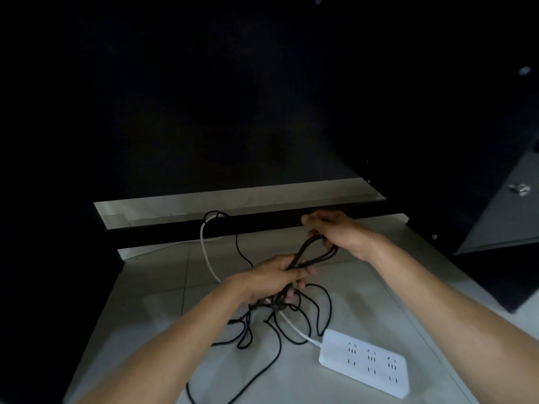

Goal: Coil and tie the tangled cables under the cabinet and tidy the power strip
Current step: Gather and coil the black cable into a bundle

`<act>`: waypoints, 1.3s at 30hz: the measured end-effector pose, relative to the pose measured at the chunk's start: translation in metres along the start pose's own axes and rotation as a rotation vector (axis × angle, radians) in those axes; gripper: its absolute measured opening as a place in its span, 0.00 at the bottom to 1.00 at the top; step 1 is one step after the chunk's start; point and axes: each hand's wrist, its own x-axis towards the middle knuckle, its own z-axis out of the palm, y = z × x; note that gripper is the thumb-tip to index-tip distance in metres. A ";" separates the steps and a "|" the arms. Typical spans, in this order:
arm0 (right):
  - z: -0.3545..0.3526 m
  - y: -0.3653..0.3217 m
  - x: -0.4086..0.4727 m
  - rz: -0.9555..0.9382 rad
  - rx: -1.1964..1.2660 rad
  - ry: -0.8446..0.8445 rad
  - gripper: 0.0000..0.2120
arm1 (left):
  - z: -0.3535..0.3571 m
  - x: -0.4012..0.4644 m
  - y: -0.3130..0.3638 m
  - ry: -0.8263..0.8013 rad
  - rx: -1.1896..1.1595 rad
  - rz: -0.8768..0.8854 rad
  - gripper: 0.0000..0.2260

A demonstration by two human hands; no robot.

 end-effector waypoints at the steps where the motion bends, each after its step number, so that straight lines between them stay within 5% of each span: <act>1: 0.000 0.001 0.001 0.013 -0.018 -0.038 0.15 | -0.002 0.001 -0.002 0.025 0.021 0.004 0.09; 6: 0.005 -0.007 0.006 -0.055 0.450 -0.001 0.07 | -0.005 0.004 0.001 0.108 0.015 -0.013 0.10; 10: 0.019 0.005 0.005 -0.011 0.461 0.032 0.21 | -0.007 0.009 0.011 0.119 -0.441 -0.037 0.11; 13: 0.041 0.020 -0.008 0.090 0.494 -0.207 0.34 | -0.011 0.012 0.018 0.159 -0.664 0.049 0.13; 18: 0.061 0.033 -0.020 0.111 0.091 -0.458 0.43 | -0.024 0.012 0.020 0.397 -0.578 0.062 0.13; 21: 0.048 0.037 -0.017 0.024 -0.218 -0.409 0.34 | -0.034 0.012 0.014 0.571 -0.345 0.057 0.12; 24: 0.033 0.048 -0.012 -0.097 -0.582 -0.356 0.14 | -0.044 0.011 0.008 0.675 -0.254 0.068 0.13; 27: 0.016 0.060 -0.007 -0.090 -0.758 -0.229 0.12 | -0.057 0.007 0.003 0.764 -0.180 0.096 0.14; 30: -0.009 0.073 0.001 -0.004 -0.570 -0.031 0.13 | -0.072 0.001 -0.006 0.860 -0.104 0.102 0.14; 34: -0.034 0.049 0.002 0.022 0.037 0.283 0.06 | -0.077 -0.004 -0.020 0.826 -0.110 0.134 0.13; 39: -0.034 -0.006 -0.001 -0.099 0.492 0.181 0.15 | -0.050 0.006 -0.014 0.737 -0.029 0.125 0.17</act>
